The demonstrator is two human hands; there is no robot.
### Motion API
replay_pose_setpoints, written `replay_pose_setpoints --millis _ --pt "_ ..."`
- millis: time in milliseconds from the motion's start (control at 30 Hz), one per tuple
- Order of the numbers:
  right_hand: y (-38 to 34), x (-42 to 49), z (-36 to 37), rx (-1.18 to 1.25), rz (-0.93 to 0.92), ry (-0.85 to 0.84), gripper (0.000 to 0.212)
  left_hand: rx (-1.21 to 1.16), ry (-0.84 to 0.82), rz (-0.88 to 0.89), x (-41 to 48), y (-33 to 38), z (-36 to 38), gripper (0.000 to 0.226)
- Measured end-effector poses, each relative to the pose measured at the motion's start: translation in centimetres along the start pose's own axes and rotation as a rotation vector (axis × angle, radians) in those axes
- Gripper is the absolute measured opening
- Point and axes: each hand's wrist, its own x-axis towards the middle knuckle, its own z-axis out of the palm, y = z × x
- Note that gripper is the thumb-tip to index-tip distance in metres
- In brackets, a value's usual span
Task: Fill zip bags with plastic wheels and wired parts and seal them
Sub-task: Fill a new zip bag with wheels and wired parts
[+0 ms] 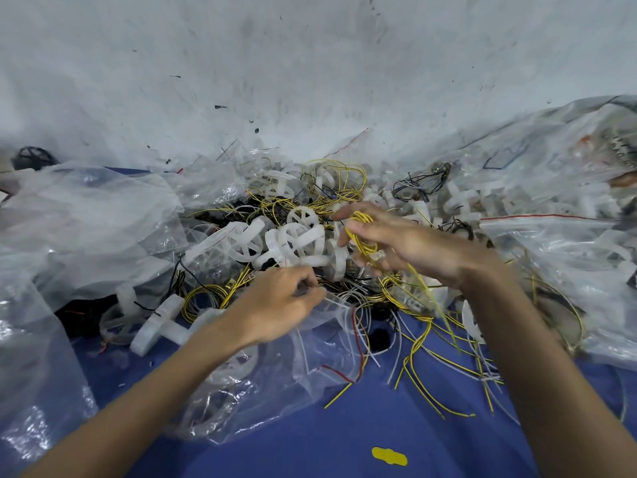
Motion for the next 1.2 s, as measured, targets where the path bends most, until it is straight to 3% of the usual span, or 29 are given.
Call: replay_pose_setpoints --millis 67,133,233,333,467,567,733,900,1067,1133,1200 --pt "-0.1 0.2 0.3 0.037 0.011 -0.008 0.022 -0.104 -0.016 0.008 0.0 0.1 -0.8 0.005" --pt "-0.1 0.1 -0.1 0.023 0.014 -0.004 0.027 -0.176 0.014 0.045 -0.1 0.3 -1.5 0.016" --pt "-0.2 -0.6 -0.5 -0.042 -0.009 -0.090 0.038 -0.084 0.053 0.123 -0.2 0.6 -2.5 0.023" --pt "-0.9 -1.3 0.0 -0.092 -0.053 -0.211 0.043 0.041 -0.074 0.116 -0.2 0.8 -3.5 0.033" --pt "-2.0 -1.3 1.6 -0.180 -0.059 -0.293 0.033 0.146 -0.228 0.133 -0.6 1.2 -4.4 0.024" --pt "-2.1 -0.9 3.1 -0.350 -0.048 -0.327 0.019 0.159 -0.262 0.141 -0.9 1.1 -4.9 0.026" --pt "-2.1 -0.3 4.9 -0.621 -0.051 -0.337 0.024 0.079 -0.316 0.127 -1.4 1.8 -5.5 0.048" --pt "-1.3 -0.3 7.8 -1.006 -0.001 -0.537 0.027 0.016 -0.335 0.152 -1.6 2.6 -5.2 0.067" --pt "-1.3 -0.4 9.0 -1.205 0.030 -0.466 0.032 -0.166 -0.389 0.154 -1.9 3.1 -5.3 0.063" --pt "-1.5 -0.6 9.5 -1.208 0.032 -0.403 0.019 -0.222 -0.372 0.142 -1.9 3.1 -5.4 0.062" --pt "-1.8 -1.1 10.3 -1.119 0.002 -0.388 0.021 -0.272 -0.359 0.136 -1.9 3.2 -5.3 0.060"
